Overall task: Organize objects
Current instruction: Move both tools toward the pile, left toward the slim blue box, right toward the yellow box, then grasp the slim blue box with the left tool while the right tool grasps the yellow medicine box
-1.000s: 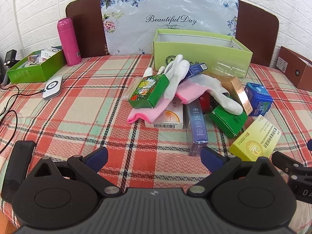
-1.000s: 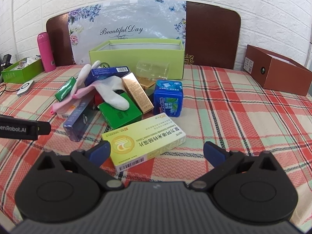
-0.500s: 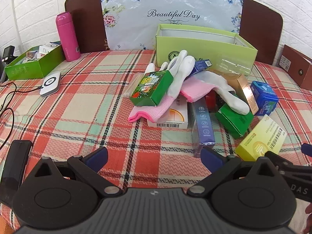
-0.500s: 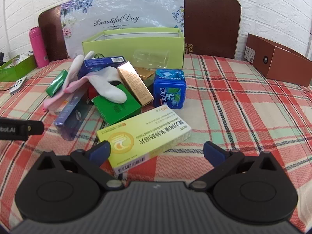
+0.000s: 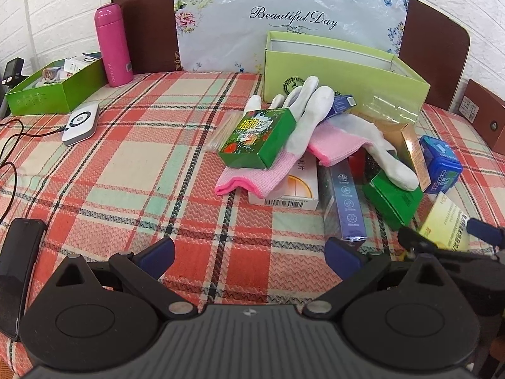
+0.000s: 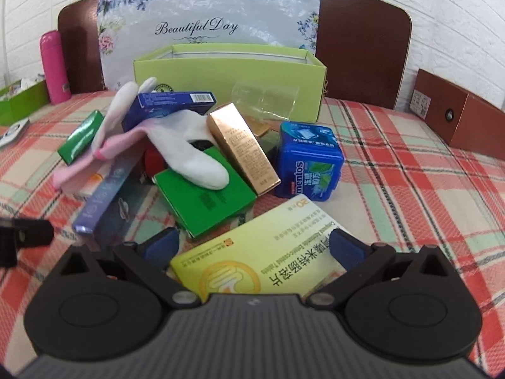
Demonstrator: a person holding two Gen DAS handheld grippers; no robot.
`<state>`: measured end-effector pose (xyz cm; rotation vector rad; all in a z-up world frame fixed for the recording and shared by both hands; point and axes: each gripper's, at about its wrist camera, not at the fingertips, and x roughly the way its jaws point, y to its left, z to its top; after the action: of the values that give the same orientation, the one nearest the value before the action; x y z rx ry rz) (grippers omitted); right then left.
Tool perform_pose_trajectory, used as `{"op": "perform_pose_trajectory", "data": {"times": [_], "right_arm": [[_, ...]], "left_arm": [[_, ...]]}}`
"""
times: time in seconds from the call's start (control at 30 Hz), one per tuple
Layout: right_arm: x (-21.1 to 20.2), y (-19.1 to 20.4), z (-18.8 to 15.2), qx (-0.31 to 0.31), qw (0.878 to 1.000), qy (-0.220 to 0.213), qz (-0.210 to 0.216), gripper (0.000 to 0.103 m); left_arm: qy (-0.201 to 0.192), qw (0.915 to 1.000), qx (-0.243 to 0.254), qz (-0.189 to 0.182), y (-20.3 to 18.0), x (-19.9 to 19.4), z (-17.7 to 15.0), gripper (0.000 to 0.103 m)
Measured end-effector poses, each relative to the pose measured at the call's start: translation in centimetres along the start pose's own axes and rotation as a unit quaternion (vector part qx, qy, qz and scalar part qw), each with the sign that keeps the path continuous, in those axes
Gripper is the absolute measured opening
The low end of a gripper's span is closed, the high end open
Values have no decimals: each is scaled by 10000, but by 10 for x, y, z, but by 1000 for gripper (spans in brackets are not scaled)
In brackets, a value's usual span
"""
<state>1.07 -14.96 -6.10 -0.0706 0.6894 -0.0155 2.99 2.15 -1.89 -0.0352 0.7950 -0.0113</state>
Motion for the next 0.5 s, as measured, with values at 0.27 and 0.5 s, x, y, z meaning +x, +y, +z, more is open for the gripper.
{"op": "perform_pose_trajectory", "data": {"times": [0.27,0.5], "right_arm": [[-27,-45,-26,293,9986,160,-420,103],[-26,-68,-28,706,9974,147,-95,103]], "left_arm": [[-60,9976,256,-638,-36,17,15,102],[328,9933,111,-1098,-43,47,20,46]]}}
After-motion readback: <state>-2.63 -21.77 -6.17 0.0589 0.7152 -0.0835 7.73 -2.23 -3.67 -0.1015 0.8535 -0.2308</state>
